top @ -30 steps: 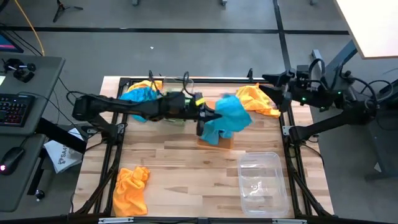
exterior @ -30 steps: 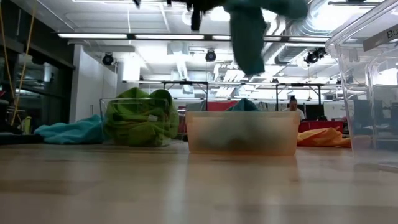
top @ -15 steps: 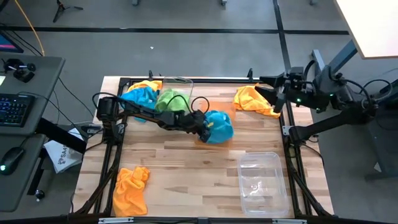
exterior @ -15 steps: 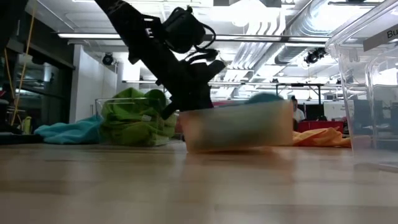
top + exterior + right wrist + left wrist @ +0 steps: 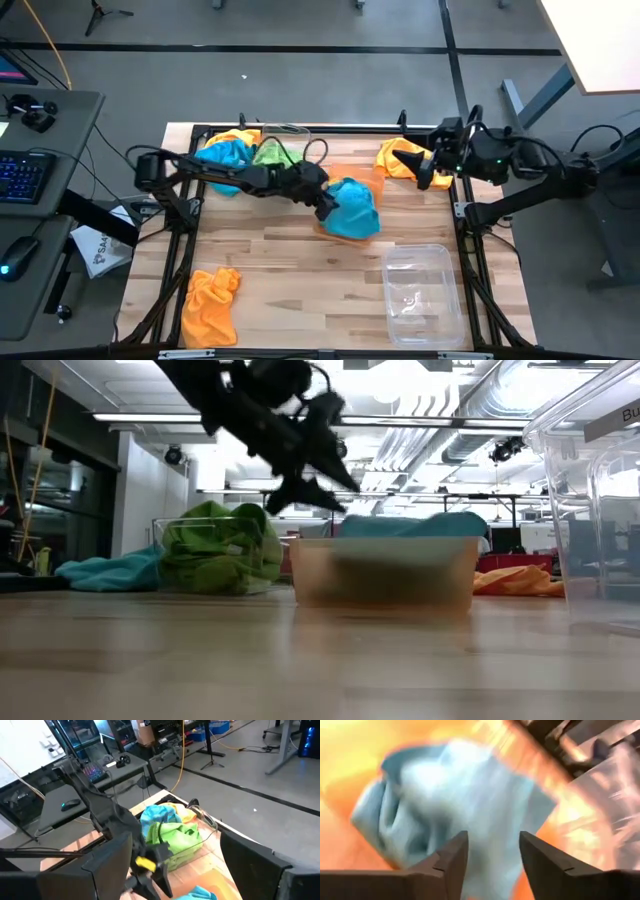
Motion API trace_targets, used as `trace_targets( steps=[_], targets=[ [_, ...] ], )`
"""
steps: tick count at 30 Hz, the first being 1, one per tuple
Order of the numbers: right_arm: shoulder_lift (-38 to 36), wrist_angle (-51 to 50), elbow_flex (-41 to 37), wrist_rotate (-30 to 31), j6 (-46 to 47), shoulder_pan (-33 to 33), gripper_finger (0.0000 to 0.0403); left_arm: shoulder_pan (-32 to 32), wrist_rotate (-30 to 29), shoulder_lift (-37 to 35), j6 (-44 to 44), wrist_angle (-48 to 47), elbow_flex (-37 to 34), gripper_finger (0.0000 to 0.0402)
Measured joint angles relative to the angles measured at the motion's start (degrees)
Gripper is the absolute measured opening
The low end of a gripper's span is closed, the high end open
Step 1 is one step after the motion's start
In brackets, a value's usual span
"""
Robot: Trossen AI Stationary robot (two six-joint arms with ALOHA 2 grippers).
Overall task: Sort microfiber towel by color & place in baskets
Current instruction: Put the bottom blue microfiber cloth into the orange bin, then put the blue microfiber cloth into the orange bin
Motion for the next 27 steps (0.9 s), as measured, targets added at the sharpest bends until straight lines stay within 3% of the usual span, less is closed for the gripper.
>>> trace_targets(
  steps=[7, 10, 12, 16, 20, 24, 27],
  targets=[
    [-0.6, 1.2, 0.0, 0.0, 0.0, 0.0, 0.0299, 1.1, 1.0, -10.4, 3.0, -0.7, 0.0, 0.0209],
    [-0.5, 1.8, 0.0, -0.8, 0.0, 0.0, 0.0299, 2.8, 1.0, -17.7, 5.7, -6.3, 0.0, 0.0213],
    [-0.4, 1.8, 0.0, -1.9, 0.0, 0.0, 0.0299, 4.0, -1.9, -23.2, 7.9, -13.0, 0.1, 0.0213],
    [-0.1, 1.7, 0.0, -2.4, 0.0, 0.0, 0.0299, 5.9, -14.8, -33.5, 8.5, -31.0, 0.1, 0.0213],
    [0.5, 2.0, 0.0, -2.3, 0.0, 0.0, 0.0299, 9.3, -22.3, -39.0, 5.0, -51.5, -0.1, 0.0213],
    [1.7, 2.2, 0.0, -2.3, -0.1, 0.0, 0.0299, 15.8, -23.7, -39.3, 5.2, -65.8, -3.5, 0.0213],
    [2.8, 2.2, 0.0, -2.3, -0.4, 0.0, 0.0299, 22.2, -18.9, -38.4, 7.5, -68.1, -7.6, 0.0213]
  ],
)
